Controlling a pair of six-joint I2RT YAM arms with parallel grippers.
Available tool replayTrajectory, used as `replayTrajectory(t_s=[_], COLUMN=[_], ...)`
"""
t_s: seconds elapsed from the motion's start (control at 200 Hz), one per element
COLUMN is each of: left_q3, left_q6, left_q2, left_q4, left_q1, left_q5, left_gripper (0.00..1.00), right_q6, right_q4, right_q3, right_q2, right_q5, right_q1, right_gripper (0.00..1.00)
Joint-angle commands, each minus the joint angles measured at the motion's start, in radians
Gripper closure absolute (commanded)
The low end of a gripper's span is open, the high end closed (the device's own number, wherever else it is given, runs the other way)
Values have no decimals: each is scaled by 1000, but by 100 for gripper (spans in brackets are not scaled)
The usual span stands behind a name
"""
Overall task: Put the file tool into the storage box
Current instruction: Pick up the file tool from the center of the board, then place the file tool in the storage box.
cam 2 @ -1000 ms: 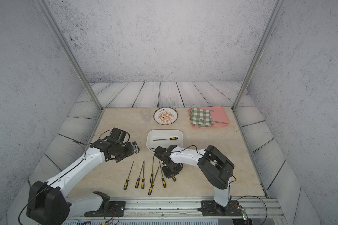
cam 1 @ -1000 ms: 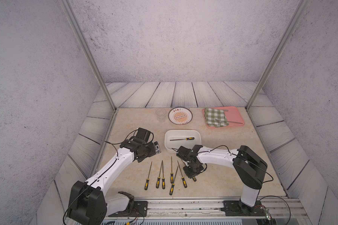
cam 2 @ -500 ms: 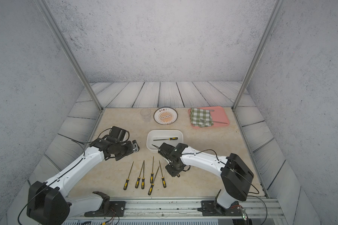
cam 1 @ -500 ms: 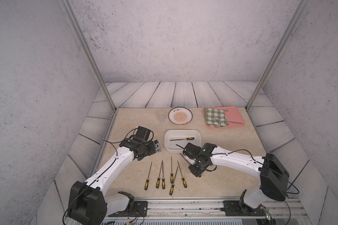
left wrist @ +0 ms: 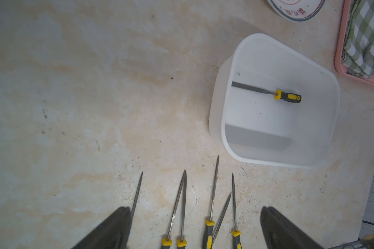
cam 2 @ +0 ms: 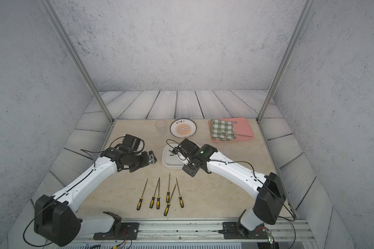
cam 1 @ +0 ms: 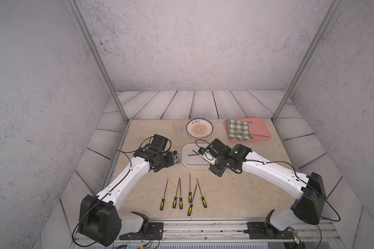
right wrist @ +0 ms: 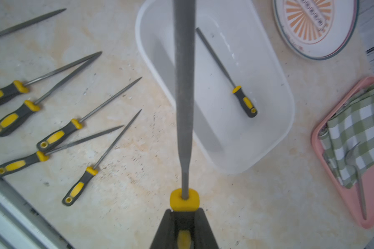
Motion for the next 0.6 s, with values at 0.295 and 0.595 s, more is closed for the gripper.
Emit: replayTrajectory(t_s=[0.295,0.595], left_q3=[-46,-43], left_q6=[38,44], left_q2=[-33,-27], left_q4=[-29,-21], left_q1=[-4,-4], left_q5=[18,67], left_gripper=[1,1], right_q6=[-318,-380], right_q4=[116,163], right_q3=[140,171], right_q2=[247,369], right_q5=[-113,-104], right_q1=[-134,-140], right_gripper=[97,97])
